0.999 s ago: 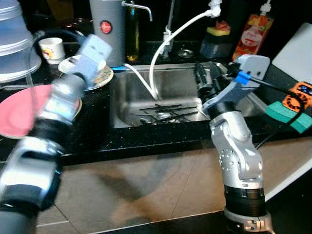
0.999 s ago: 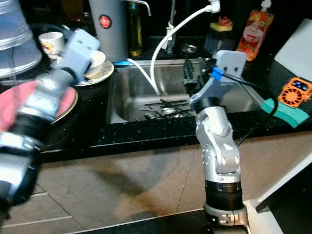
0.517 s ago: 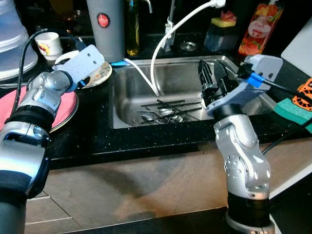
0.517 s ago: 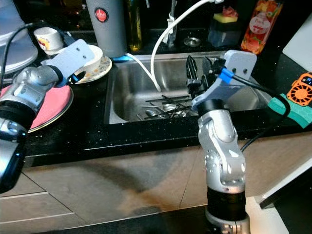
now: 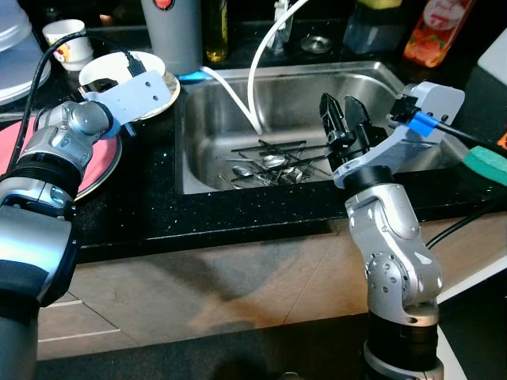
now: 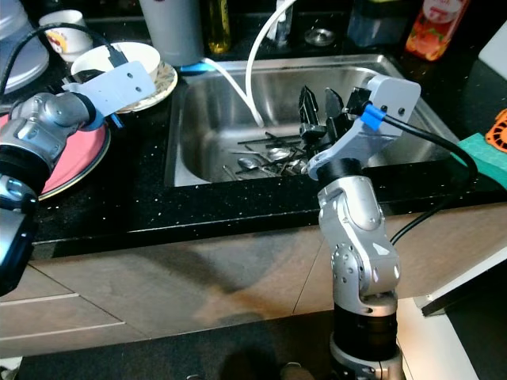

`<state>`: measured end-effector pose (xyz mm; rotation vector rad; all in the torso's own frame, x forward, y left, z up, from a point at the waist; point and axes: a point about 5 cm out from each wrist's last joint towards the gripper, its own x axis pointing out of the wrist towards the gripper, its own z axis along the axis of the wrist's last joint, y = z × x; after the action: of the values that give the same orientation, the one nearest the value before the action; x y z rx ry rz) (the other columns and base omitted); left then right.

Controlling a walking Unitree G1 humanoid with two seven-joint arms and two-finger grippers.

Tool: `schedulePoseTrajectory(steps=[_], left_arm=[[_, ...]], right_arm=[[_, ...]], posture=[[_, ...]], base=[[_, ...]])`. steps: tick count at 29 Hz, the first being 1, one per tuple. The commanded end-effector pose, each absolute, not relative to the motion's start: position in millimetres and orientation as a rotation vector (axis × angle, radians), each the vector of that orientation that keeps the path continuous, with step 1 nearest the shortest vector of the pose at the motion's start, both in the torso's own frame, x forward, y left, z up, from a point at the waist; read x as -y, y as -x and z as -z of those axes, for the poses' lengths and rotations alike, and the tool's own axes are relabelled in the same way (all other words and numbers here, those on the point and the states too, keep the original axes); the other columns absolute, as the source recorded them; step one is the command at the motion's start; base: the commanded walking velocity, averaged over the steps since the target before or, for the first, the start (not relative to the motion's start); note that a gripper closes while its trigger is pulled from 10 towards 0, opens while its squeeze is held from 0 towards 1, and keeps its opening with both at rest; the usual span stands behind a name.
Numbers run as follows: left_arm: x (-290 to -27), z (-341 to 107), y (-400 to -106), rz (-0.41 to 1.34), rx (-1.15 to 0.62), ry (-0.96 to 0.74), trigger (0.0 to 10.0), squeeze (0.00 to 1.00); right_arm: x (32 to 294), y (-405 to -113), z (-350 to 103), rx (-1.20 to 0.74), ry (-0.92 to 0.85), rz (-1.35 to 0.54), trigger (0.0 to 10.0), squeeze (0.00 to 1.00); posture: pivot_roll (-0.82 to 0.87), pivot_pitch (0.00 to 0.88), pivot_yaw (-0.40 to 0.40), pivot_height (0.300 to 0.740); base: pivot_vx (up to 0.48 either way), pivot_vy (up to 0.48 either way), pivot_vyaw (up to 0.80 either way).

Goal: Kitchen organization

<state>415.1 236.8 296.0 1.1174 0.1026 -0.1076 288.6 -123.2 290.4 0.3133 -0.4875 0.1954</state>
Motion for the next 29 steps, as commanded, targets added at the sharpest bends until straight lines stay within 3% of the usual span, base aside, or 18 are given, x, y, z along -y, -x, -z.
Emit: schedulePoseTrajectory(steps=[1,2,3,15,26,27,28,29], left_arm=[[-245.1,-287.8,-413.8,0.09,-0.155,-1.098,10.0,0.0],[-244.0,-283.2,-414.4,0.078,-0.159,-1.089,4.1,0.0],[-243.1,-281.0,-414.8,0.074,-0.159,-1.094,0.0,0.0],[-231.5,-291.9,-417.5,0.072,-0.06,-1.146,0.0,0.0],[-216.8,-348.0,-415.9,-0.097,0.261,-1.134,0.0,0.0],[-215.2,-351.6,-415.5,-0.101,0.28,-1.122,4.0,0.0],[-212.7,-355.9,-415.1,-0.104,0.305,-1.106,10.0,0.0],[-209.7,-359.3,-414.8,-0.1,0.326,-1.09,10.0,0.0]], right_arm=[[124.4,-283.5,-292.0,0.491,-0.322,-0.19,10.0,0.0],[126.3,-282.6,-290.6,0.483,-0.321,-0.182,10.0,0.0],[127.5,-282.2,-289.7,0.479,-0.319,-0.175,10.0,0.0],[131.4,-286.1,-290.2,0.472,-0.307,-0.163,10.0,0.0],[131.8,-293.9,-296.3,0.5,-0.287,-0.178,10.0,0.0],[131.8,-294.3,-296.9,0.503,-0.285,-0.179,10.0,0.0],[131.9,-295.0,-297.5,0.506,-0.284,-0.18,10.0,0.0],[132.0,-295.4,-298.0,0.51,-0.282,-0.181,10.0,0.0]], posture=[[0.02,0.239,0.024,0.74],[0.01,0.242,0.024,0.74],[0.01,0.244,0.024,0.74],[0.01,0.189,0.016,0.74],[0.0,0.092,0.003,0.74],[0.0,0.088,0.002,0.74],[0.0,0.077,0.002,0.74],[0.0,0.073,0.002,0.74]], base=[[0.0,0.0,0.0],[0.0,0.0,0.0],[0.0,0.0,0.0],[0.0,0.0,0.0],[0.0,0.0,0.0],[0.0,0.0,0.0],[0.0,0.0,0.0],[0.0,0.0,0.0]])
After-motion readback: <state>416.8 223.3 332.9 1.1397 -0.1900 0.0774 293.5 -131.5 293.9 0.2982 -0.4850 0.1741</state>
